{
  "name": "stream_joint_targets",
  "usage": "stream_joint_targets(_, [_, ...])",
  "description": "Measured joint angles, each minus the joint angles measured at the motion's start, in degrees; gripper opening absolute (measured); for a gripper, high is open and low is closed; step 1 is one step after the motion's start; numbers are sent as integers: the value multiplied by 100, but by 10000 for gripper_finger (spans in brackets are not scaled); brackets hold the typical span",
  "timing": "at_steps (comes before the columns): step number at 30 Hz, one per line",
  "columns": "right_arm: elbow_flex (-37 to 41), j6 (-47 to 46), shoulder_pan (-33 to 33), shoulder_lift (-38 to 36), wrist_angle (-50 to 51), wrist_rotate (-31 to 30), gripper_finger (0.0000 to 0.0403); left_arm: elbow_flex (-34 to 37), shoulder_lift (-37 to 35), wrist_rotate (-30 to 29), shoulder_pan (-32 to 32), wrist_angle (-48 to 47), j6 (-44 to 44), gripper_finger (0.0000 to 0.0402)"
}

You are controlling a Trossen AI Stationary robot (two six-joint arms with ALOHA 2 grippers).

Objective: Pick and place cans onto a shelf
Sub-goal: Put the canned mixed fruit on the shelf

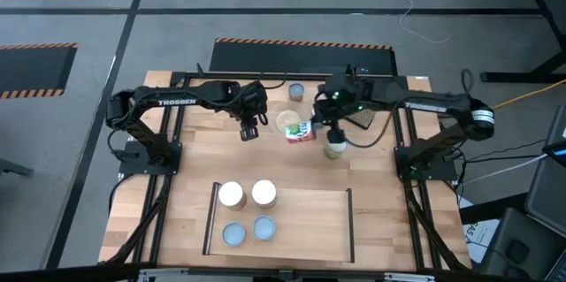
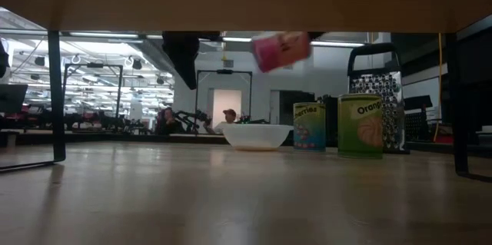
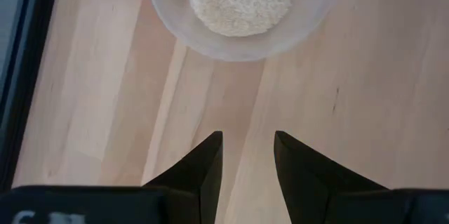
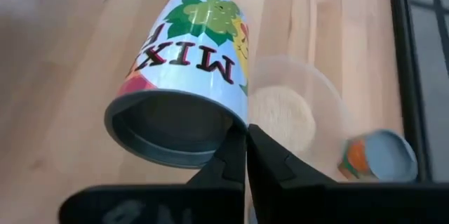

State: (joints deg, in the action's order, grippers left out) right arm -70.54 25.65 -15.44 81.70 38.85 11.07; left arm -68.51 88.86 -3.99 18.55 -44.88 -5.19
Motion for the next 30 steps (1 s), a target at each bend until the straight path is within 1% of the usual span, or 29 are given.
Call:
stream_joint_targets(3, [-800, -106, 130, -24, 1161, -6, 4, 0, 0, 2, -3, 15, 0, 121])
stream_joint_targets(5, [-1331, -308, 249, 21, 1727, -2, 4, 0, 0, 4, -9, 22, -2, 121])
stream_joint_targets(8, [-2011, -521, 465, 103, 2398, -2, 4, 0, 0, 0, -18, 86, -2, 121])
stream_joint_targets(12, [-2621, -1057, 809, 207, 2848, 71, 4, 0, 0, 2, -18, 127, -2, 121])
stream_joint_targets(14, [-2758, -1375, 1000, 242, 2923, 188, 4, 0, 0, 3, -20, 125, -2, 121])
stream_joint_targets(17, [-2805, -1869, 1277, 279, 3009, 538, 4, 0, 1, 2, -20, 124, -2, 121])
stream_joint_targets(22, [-2787, -3078, 1688, 369, 3281, 1099, 4, 0, 2, 2, -20, 127, -2, 121])
stream_joint_targets(26, [-2785, -4022, 1919, 412, 3676, 1330, 4, 0, 2, 2, -20, 142, -2, 121])
stream_joint_targets(30, [-2783, -4989, 2116, 479, 3922, 1411, 4, 0, 2, 2, -20, 174, -2, 121])
